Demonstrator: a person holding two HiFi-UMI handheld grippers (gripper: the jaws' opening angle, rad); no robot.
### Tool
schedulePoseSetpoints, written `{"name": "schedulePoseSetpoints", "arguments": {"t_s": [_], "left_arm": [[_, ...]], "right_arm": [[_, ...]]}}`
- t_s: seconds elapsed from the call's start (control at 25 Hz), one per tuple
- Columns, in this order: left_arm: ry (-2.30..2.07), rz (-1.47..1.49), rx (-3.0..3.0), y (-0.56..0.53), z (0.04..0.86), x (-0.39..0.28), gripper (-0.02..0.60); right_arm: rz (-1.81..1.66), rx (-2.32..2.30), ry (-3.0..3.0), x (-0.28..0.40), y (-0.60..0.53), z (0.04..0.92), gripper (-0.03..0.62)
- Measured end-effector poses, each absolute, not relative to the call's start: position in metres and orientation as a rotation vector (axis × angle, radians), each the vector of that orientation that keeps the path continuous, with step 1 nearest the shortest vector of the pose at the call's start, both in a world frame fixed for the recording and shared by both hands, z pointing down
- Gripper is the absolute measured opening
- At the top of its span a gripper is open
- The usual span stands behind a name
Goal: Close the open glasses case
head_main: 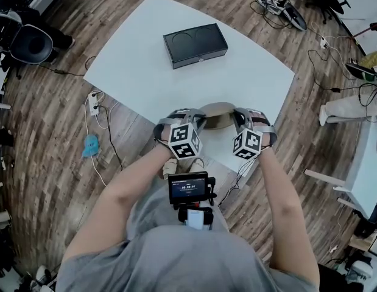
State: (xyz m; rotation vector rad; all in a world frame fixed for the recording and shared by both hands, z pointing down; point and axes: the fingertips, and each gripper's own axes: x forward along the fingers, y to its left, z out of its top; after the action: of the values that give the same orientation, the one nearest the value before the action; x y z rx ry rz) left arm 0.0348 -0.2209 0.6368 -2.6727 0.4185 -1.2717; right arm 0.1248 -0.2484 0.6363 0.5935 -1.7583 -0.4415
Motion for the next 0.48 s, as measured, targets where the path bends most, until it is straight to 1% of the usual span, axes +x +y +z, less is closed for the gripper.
{"name": "schedulePoseSetpoints", "arguments": {"t_s": [0.48], "left_arm": [[0.375, -1.247, -2.577, -0.200, 0.635, 0.037, 0.044]], "right_arm": [[-0.504, 0.636, -1.734, 0.129, -0.221, 0.632, 0.045]]}}
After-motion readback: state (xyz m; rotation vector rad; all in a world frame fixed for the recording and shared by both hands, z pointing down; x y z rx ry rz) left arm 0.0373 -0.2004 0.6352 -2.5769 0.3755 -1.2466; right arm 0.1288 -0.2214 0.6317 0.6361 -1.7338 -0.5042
